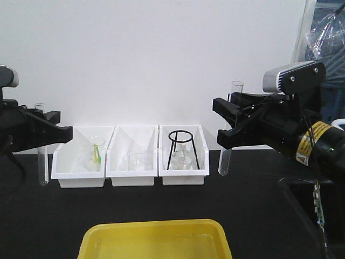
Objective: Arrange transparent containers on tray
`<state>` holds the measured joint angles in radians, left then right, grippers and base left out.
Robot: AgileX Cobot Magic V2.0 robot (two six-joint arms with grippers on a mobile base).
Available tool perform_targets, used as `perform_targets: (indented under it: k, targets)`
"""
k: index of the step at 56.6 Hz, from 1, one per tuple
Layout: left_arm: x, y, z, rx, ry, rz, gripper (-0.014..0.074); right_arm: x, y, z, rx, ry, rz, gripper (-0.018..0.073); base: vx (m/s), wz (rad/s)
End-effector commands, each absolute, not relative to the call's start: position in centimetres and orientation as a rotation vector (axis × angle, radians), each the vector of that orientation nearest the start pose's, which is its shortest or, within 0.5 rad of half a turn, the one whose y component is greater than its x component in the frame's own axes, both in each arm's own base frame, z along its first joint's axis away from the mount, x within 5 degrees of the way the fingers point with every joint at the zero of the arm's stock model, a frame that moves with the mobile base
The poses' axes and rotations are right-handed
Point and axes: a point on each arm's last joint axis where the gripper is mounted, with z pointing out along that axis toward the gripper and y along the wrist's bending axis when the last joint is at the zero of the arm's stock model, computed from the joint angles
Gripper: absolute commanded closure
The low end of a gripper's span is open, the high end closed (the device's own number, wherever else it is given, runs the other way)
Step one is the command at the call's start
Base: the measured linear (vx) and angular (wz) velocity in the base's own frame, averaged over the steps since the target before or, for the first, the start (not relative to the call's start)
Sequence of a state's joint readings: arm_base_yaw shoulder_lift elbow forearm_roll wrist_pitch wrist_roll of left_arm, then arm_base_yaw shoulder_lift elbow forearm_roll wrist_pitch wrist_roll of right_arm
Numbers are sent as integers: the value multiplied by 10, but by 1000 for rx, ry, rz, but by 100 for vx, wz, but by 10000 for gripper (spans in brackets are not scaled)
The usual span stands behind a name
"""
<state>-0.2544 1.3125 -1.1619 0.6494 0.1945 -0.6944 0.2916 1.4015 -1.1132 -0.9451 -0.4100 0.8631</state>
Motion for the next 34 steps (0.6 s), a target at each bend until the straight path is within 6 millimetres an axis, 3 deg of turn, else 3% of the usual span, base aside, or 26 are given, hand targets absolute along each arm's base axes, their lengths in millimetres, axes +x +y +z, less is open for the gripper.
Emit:
perform_targets:
  k: [1,18,34]
  targets:
    - [289,-69,416,107,1683,-165,603,294,121,409,-509,1349,485,572,0,0]
    - [288,-73,400,31,1838,-177,603,294,121,409,-509,1349,485,572,0,0]
    - [304,-99,351,44,2137,-332,603,294,121,409,-508,1350,485,572,0,0]
